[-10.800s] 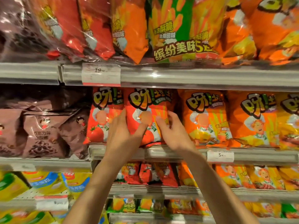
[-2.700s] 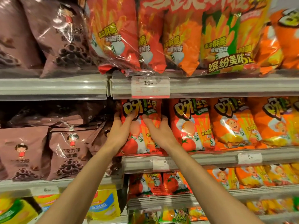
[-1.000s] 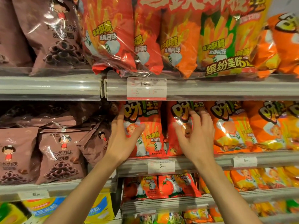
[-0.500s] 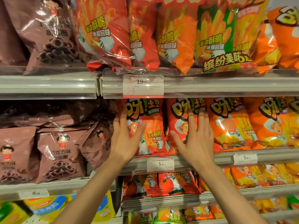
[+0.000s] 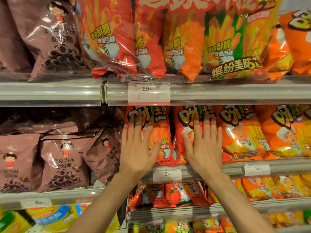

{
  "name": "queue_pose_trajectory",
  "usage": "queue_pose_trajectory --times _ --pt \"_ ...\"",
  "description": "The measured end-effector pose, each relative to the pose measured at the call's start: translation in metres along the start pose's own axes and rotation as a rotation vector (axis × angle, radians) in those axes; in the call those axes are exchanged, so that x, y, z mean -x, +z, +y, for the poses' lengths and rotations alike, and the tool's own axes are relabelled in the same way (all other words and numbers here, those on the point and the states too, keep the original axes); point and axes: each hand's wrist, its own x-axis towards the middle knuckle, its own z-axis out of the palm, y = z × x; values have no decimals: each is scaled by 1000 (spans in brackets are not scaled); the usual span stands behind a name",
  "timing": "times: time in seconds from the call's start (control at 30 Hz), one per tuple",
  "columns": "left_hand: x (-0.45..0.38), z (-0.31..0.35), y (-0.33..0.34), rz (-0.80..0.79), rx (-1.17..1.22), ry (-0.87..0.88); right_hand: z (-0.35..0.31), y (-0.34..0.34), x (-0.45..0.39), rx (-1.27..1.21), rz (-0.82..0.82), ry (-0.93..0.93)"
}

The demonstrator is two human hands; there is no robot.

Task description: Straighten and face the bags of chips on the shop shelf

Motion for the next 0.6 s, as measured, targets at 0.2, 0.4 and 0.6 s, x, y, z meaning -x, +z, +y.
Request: queue_pose_trajectory --times 0.2,0.4,0.6 --pt "-1 0 -2 -27 -4 -6 3 -1 -1 -53 -10 -14" --pt "-4 0 -26 -54 78 -31 16 -19 -5 -284 -156 -30" --pt "6 8 -59 -31 221 -75 23 -49 3 -366 -83 -21"
